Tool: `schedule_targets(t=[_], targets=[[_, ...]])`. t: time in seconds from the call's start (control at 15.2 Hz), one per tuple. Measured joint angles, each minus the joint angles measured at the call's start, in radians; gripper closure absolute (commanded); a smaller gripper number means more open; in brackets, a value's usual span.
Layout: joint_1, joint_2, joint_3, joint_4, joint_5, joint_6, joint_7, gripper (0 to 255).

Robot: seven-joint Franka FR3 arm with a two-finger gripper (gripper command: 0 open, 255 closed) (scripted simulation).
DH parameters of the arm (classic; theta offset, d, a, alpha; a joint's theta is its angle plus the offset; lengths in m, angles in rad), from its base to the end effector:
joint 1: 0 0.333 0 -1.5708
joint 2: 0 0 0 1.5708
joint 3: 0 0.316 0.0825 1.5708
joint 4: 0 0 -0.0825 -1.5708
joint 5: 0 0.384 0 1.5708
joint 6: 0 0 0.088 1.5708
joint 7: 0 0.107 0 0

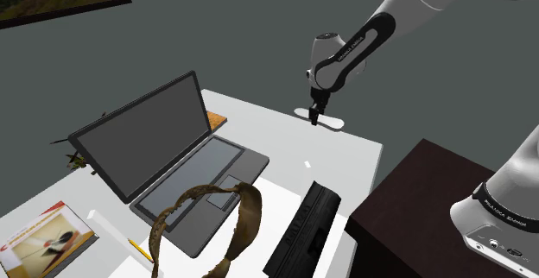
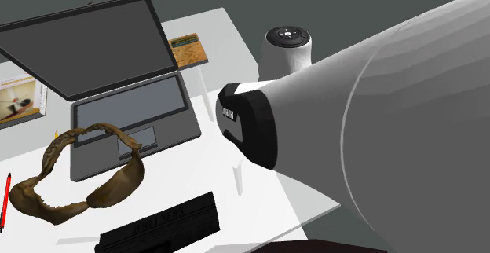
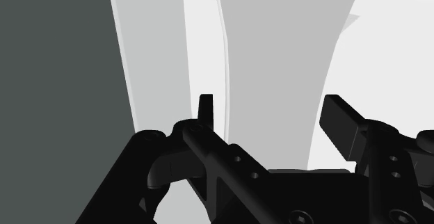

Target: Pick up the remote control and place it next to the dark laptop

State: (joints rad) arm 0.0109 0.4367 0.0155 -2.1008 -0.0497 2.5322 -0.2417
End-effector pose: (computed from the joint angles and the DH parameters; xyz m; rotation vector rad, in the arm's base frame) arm 0.5816 0.0159 0.2078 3.0837 0.4779 -0.0116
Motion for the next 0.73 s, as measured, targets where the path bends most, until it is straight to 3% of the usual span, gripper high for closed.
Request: schedule_targets(t=[0.73], targets=[[-0.003,-0.115,0.004,0.009,0.008,-0.124,-0.009,255]])
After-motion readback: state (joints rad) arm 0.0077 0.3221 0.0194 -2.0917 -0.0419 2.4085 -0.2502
